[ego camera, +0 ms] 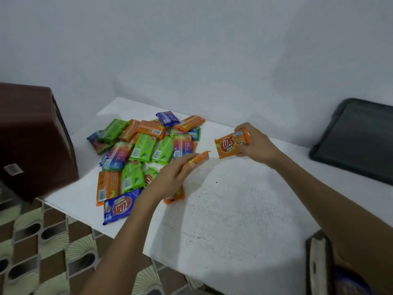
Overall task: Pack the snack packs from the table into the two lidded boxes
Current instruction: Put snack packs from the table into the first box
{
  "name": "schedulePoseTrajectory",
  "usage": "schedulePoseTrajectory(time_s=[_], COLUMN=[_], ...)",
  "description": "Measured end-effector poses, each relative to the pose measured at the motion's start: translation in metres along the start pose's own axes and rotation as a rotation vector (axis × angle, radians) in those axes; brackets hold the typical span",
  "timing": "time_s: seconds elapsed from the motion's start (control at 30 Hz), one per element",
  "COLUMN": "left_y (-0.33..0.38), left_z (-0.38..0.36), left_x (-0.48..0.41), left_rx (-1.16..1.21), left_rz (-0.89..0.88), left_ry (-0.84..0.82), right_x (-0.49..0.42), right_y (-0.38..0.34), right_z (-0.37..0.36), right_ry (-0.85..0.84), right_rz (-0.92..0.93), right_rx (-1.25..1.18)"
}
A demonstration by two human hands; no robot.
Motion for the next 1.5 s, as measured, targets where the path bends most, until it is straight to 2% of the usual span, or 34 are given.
schedulePoseTrajectory(time_s=[0.1, 0.23, 0.57, 0.77, 1.0, 1.13, 1.3, 1.5], left_y=[0.028, 0.070, 0.148, 0.177, 0.181, 0.179, 0.179, 0.181], left_z=[-0.018, -0.049, -0.139, -0.174, -0.201, -0.207, -0.207, -0.206], left_x=[0.009, 0.026, 0.054, 0.065, 0.072, 0.076, 0.075, 0.073], left_rx=[0.206, 0.433, 0.492, 0.502, 0.487, 0.478, 0.471, 0.481], left_rz=[-0.011, 0.015, -0.050, -0.055, -0.044, -0.020, 0.001, 0.008], left_ry=[0.003, -0.023, -0.221, -0.263, -0.268, -0.247, -0.244, -0.236], right_x=[0.045, 0.111, 0.271, 0.345, 0.386, 0.385, 0.369, 0.355], right_y=[0.008, 0.016, 0.045, 0.068, 0.100, 0.118, 0.140, 0.129], right_z=[0.024, 0.054, 0.126, 0.153, 0.142, 0.109, 0.077, 0.079], right_ry=[0.034, 0.083, 0.291, 0.346, 0.254, 0.126, 0.099, 0.039], right_rz=[-0.003, 0.010, -0.066, -0.127, -0.189, -0.284, -0.379, -0.204], right_rx=[-0.157, -0.172, -0.227, -0.310, -0.356, -0.413, -0.237, 0.285])
Point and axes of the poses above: each hand's wrist, its own x-axis away from the middle knuckle, its own z-axis out of the back of the hand, y = z × x, the point moved 5 cm from there along -x, towards the middle knuckle, and after that the axes turned 2 degrees about x, right-handed, at the moved point
